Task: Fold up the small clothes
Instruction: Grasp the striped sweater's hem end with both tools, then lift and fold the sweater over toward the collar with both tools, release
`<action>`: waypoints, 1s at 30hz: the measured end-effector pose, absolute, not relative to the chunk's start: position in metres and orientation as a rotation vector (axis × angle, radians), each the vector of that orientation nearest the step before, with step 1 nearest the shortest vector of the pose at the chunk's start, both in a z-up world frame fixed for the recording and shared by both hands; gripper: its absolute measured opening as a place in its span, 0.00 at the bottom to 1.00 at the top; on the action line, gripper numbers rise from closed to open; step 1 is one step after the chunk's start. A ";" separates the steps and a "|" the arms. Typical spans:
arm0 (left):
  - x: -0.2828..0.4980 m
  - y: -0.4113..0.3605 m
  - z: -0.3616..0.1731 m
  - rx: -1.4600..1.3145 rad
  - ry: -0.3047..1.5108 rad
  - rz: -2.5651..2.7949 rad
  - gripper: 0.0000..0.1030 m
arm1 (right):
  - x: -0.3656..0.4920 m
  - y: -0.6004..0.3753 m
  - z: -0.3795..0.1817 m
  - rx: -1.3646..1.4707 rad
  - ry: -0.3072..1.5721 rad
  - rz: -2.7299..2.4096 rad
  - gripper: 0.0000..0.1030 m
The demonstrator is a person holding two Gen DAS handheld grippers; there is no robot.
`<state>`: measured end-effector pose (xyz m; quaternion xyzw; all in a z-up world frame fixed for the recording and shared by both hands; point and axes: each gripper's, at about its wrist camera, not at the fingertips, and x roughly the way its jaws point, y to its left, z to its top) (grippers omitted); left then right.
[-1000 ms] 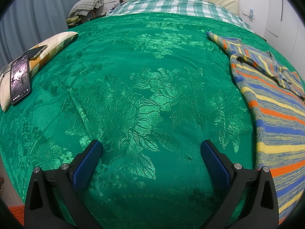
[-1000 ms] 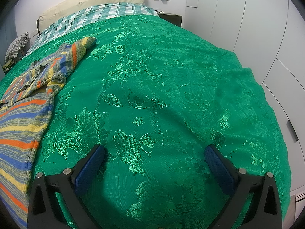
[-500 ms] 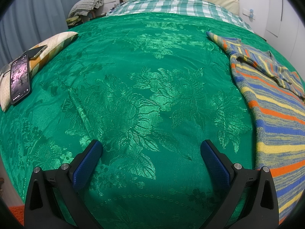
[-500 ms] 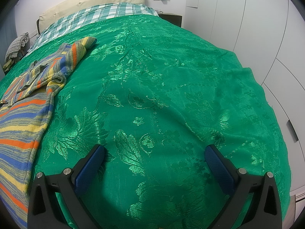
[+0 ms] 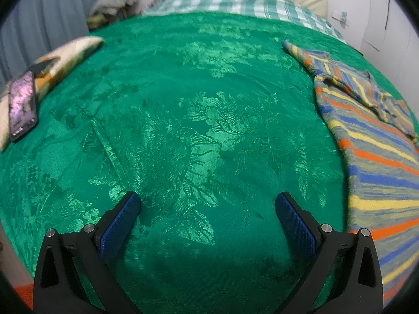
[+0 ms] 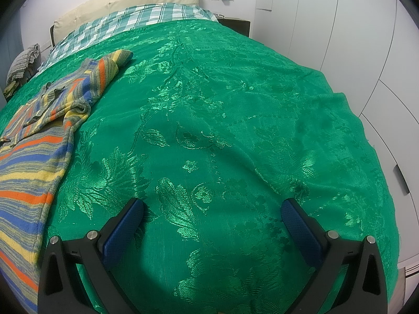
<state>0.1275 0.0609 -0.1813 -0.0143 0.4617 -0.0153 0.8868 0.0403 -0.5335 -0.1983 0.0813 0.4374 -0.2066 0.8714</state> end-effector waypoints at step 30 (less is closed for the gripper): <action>0.059 0.031 -0.113 -0.131 1.315 -0.500 0.03 | -0.011 -0.433 -0.136 0.561 1.409 0.271 0.06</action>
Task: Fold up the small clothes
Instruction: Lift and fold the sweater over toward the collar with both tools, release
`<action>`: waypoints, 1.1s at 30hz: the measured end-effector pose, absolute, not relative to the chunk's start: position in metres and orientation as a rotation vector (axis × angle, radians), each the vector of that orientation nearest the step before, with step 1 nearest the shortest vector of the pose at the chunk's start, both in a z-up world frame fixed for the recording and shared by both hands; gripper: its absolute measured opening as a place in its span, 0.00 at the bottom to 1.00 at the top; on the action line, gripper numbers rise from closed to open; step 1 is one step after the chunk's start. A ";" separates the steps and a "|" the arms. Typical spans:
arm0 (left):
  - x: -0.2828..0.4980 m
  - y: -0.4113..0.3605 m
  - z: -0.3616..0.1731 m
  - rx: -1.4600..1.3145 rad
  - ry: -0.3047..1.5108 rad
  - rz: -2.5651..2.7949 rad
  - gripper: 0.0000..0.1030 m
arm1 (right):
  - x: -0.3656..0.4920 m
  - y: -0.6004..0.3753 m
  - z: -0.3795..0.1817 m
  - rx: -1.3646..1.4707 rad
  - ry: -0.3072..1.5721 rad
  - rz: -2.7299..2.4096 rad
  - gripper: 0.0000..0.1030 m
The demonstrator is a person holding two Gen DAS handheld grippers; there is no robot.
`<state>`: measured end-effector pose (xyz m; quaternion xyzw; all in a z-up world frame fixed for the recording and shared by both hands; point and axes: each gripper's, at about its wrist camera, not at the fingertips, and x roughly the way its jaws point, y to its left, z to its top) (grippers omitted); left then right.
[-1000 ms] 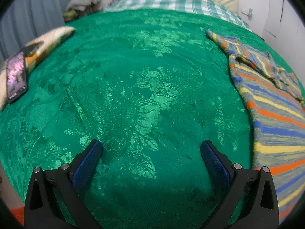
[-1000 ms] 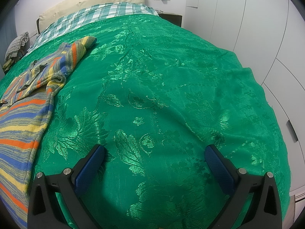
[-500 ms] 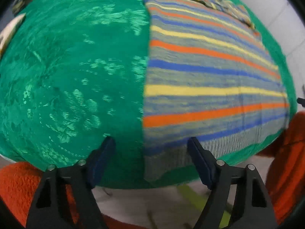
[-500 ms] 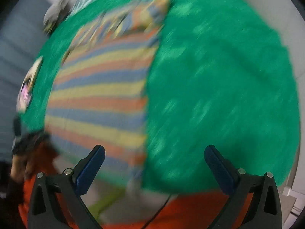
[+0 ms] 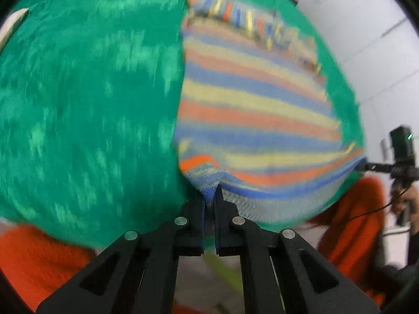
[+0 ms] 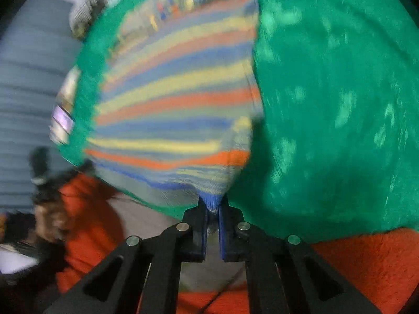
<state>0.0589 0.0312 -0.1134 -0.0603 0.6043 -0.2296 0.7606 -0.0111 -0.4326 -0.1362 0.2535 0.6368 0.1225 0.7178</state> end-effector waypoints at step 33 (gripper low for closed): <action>0.220 -0.017 -0.131 0.221 1.087 -0.152 0.86 | 0.189 -0.451 -0.161 0.061 1.130 0.106 0.45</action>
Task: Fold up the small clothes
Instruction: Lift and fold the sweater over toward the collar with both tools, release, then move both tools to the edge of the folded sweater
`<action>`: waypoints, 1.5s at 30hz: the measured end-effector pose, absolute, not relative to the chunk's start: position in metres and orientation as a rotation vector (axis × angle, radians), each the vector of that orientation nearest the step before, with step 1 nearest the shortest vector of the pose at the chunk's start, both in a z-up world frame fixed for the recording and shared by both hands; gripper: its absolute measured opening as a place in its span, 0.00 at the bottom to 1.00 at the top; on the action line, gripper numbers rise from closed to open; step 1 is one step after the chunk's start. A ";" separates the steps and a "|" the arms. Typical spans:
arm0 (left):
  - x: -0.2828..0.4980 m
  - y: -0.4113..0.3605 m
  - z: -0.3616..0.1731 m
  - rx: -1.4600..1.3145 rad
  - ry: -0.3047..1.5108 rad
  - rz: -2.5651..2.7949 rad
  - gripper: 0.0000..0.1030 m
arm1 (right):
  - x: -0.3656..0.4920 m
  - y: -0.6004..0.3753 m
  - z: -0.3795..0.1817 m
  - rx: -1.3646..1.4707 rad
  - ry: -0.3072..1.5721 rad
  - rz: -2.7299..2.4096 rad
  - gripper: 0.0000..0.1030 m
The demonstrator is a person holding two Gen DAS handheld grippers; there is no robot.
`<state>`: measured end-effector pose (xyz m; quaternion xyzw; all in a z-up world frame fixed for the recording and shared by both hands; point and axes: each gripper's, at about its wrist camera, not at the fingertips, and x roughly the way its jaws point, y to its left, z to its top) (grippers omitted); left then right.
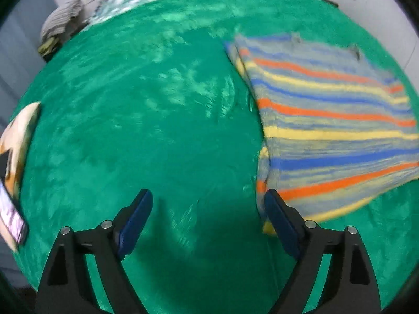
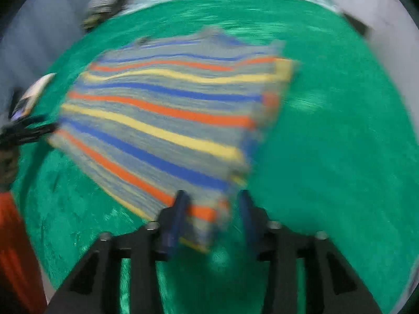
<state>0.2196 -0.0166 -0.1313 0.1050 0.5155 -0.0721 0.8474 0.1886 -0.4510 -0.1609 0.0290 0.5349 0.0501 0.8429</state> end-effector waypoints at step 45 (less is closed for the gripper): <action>0.082 -0.035 -0.172 0.136 1.029 -0.102 0.97 | 0.030 -0.419 -0.165 0.099 0.915 -0.091 0.85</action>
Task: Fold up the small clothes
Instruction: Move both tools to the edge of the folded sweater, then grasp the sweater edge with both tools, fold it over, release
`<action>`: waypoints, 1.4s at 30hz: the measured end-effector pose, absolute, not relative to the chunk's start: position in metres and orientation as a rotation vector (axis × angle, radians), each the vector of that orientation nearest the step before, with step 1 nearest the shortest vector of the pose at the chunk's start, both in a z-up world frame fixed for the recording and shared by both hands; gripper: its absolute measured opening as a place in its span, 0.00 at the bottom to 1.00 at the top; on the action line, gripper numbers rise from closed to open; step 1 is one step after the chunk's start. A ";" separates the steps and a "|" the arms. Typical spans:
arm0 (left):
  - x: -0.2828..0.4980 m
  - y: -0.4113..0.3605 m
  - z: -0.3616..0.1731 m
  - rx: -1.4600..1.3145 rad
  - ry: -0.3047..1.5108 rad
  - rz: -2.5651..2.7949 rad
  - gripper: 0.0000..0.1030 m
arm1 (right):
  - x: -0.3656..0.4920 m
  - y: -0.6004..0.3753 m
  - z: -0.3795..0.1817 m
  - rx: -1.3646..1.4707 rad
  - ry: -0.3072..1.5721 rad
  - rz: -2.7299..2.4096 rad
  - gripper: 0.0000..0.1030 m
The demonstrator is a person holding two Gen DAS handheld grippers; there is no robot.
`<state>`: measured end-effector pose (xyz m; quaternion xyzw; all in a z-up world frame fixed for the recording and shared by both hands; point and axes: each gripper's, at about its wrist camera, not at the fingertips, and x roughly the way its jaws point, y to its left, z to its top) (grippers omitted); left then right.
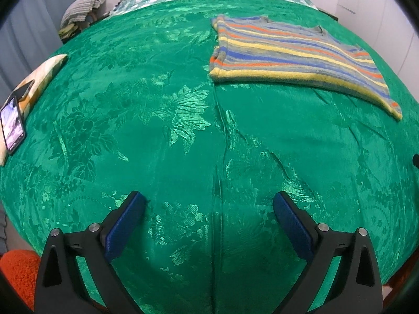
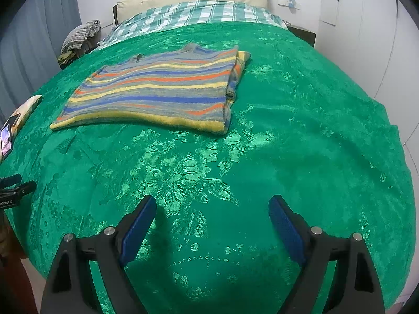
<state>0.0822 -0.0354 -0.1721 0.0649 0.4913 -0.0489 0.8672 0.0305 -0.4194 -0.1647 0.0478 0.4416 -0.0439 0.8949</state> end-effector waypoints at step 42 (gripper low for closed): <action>0.172 -0.086 -0.105 -0.311 0.857 -0.437 0.06 | 0.369 -0.350 -0.080 0.317 0.996 0.443 0.13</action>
